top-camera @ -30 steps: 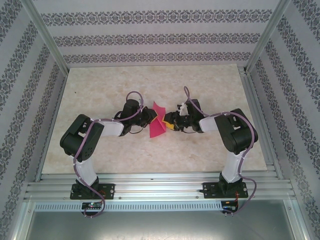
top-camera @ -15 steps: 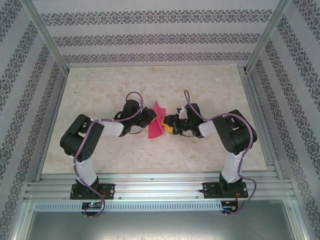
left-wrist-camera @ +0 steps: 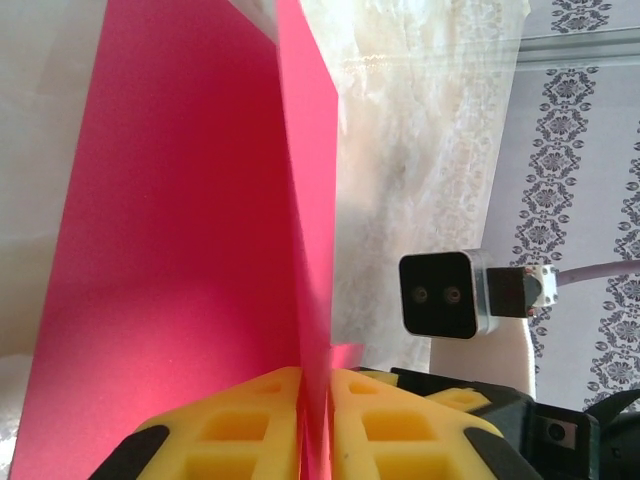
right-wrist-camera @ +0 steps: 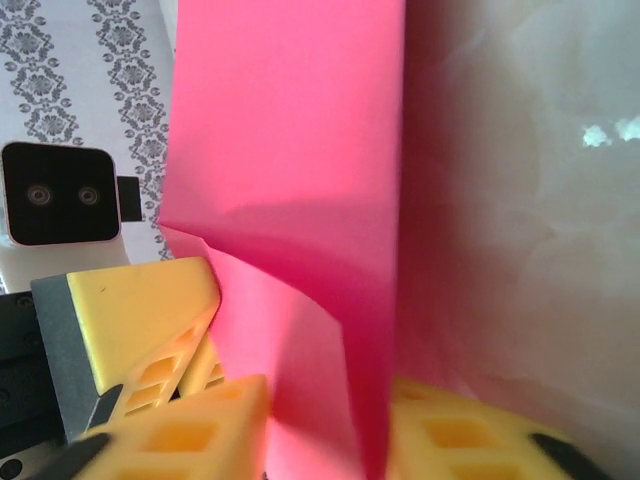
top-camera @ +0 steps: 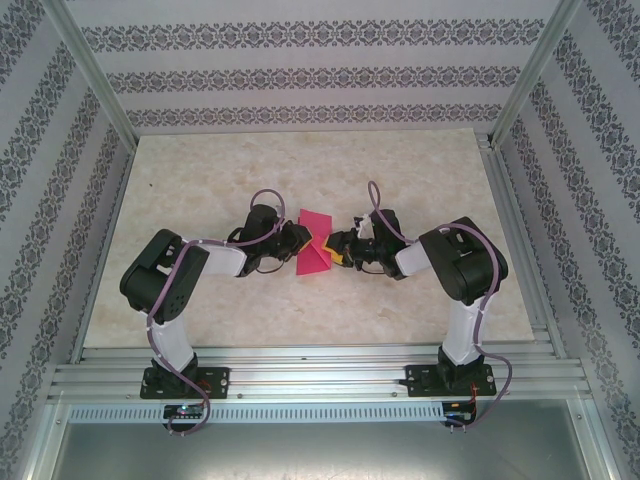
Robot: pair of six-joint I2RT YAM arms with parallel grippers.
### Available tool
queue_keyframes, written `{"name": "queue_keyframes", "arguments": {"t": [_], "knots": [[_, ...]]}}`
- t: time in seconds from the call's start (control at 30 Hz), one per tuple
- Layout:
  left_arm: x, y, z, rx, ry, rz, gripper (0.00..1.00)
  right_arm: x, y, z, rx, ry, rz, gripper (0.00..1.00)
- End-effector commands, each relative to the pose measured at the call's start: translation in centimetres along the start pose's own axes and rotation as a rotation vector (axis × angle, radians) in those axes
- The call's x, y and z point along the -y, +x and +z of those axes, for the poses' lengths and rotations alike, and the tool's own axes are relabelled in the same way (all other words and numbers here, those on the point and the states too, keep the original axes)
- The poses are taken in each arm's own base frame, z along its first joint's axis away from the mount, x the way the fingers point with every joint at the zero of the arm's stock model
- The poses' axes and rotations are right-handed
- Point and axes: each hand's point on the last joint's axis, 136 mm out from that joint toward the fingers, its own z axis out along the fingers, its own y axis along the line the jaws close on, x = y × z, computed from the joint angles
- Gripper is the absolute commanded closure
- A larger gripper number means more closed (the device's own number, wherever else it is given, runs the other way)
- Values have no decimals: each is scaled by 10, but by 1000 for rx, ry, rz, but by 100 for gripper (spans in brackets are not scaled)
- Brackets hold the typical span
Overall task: Fold a paper plane with a square sheet of paper (pick it up from the middle)
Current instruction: Turn over the paper at the center of the table.
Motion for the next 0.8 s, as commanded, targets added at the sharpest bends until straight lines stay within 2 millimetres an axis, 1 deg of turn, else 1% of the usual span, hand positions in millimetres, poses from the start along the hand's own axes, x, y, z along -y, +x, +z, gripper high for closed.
{"name": "queue_keyframes", "arguments": {"t": [0.0,0.07,0.13,0.17,0.2,0.23,0.27,0.3,0.37,0.43,0.5,0.57,0.6,0.63,0.7,0.73,0.77], "knots": [[-7,4,2,-2,-25,31,81,-1,-4,1,19,0,-39,74],[-7,4,2,-1,-31,36,80,-3,-2,2,5,-3,-52,77],[-5,4,2,-5,-33,44,72,-6,-3,2,7,-7,-62,83],[-5,3,1,-3,-38,45,67,-8,-3,1,6,-11,-68,84],[-3,1,-2,7,-40,54,66,-9,-3,-1,11,-14,-77,85],[-1,-2,-6,25,-46,69,64,-12,-5,-4,22,-18,-90,90],[0,-4,-11,37,-64,82,58,-14,-6,-7,26,-15,-105,93],[4,-6,-13,42,-70,97,57,-14,-6,-8,27,-5,-114,93],[11,-7,-16,38,-70,123,56,-16,-5,-10,17,19,-142,96],[14,-11,-21,50,-76,130,50,-15,-6,-13,19,59,-157,95],[15,-16,-30,77,-79,131,49,-21,-7,-21,32,95,-201,98],[17,-25,-45,126,-93,139,46,-28,-12,-36,60,198,-294,98],[17,-29,-52,149,-105,143,46,-29,-14,-46,67,278,-344,98],[18,-34,-61,180,-123,150,46,-33,-17,-59,82,383,-436,98],[18,-43,-80,244,-173,169,45,-32,-20,-89,94,629,-591,97],[16,-48,-91,270,-209,173,44,-37,-25,-104,105,744,-681,97],[12,-54,-101,296,-253,168,44,-36,-25,-118,86,873,-754,97]]}}
